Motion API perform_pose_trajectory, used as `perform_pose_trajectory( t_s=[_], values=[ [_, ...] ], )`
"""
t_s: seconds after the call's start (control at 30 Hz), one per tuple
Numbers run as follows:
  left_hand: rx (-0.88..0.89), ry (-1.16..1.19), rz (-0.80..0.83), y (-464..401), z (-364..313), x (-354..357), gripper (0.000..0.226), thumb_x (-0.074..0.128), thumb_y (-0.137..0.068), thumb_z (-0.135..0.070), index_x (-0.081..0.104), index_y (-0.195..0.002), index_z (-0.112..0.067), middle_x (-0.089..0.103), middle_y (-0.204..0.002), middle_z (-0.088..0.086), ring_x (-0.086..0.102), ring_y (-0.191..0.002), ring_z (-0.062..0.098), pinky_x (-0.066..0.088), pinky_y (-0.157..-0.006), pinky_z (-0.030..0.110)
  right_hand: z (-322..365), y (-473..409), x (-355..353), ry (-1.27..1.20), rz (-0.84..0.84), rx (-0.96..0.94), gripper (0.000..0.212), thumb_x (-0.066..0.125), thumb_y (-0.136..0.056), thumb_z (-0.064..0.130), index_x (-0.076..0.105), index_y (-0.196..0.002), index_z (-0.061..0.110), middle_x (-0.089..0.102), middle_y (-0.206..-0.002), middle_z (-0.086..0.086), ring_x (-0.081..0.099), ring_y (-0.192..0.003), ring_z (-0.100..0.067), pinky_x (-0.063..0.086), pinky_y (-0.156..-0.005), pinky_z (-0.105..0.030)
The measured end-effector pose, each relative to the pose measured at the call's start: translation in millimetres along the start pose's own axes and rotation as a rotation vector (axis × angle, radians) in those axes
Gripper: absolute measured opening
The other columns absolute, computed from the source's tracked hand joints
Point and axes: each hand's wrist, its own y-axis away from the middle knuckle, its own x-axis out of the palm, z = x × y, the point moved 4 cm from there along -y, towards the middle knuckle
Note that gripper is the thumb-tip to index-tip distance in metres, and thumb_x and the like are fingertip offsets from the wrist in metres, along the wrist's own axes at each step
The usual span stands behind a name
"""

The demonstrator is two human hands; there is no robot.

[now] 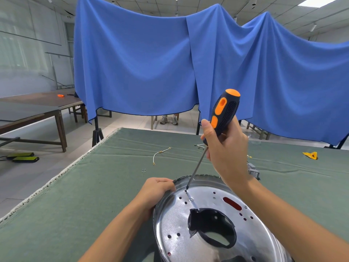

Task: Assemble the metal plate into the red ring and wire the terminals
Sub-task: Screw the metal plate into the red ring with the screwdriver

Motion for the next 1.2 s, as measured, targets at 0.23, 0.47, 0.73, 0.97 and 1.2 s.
perform_pose_trajectory(
  t_s=[0.23,0.47,0.73,0.97,1.2],
  values=[
    [-0.006,-0.009,-0.008,-2.0,1.2,-0.7,0.047,0.057,-0.081,0.003,0.055,-0.039,-0.019,0.045,-0.044,-0.003,0.042,-0.041,0.011,0.036,-0.047,0.017,-1.3,1.3,0.7,0.013,-0.009,-0.007,0.021,0.055,-0.083,0.055,0.045,-0.080,0.036,0.061,-0.065,-0.010,0.053,-0.046,-0.030,0.047,-0.046,-0.047],
    [-0.011,-0.046,-0.041,-6.1,1.0,-2.2,0.011,0.061,-0.080,0.000,0.072,-0.082,-0.002,0.060,-0.065,0.005,0.053,-0.064,0.019,0.044,-0.069,0.029,-1.1,2.6,3.1,0.010,0.002,-0.021,0.018,0.054,-0.083,0.053,0.043,-0.079,0.040,0.061,-0.068,-0.008,0.053,-0.045,-0.022,0.047,-0.044,-0.036],
    [-0.037,-0.059,-0.027,-9.2,2.3,-3.5,0.011,0.062,-0.078,-0.002,0.070,-0.071,-0.006,0.054,-0.067,0.009,0.047,-0.067,0.023,0.038,-0.067,0.032,3.7,0.9,6.0,0.022,0.075,0.012,0.030,0.063,-0.085,0.045,0.047,-0.084,0.019,0.062,-0.069,-0.012,0.054,-0.048,-0.033,0.048,-0.048,-0.047],
    [-0.030,-0.087,-0.024,-10.1,3.3,-3.8,0.012,0.062,-0.080,-0.002,0.071,-0.074,-0.006,0.053,-0.070,0.011,0.044,-0.070,0.024,0.035,-0.068,0.033,6.4,-16.4,11.7,-0.074,0.335,0.273,0.021,0.067,-0.086,0.031,0.058,-0.086,0.012,0.071,-0.082,-0.005,0.057,-0.040,-0.009,0.044,-0.040,-0.021],
    [0.059,-0.261,-0.039,-10.0,-10.5,-3.3,0.014,0.061,-0.082,-0.002,0.070,-0.088,-0.010,0.061,-0.072,0.005,0.050,-0.065,0.017,0.041,-0.058,0.018,5.9,-20.6,15.5,-0.220,0.541,0.462,0.013,0.061,-0.088,0.000,0.059,-0.099,0.007,0.068,-0.097,-0.010,0.071,-0.060,-0.023,0.054,-0.048,-0.025]
  ],
)
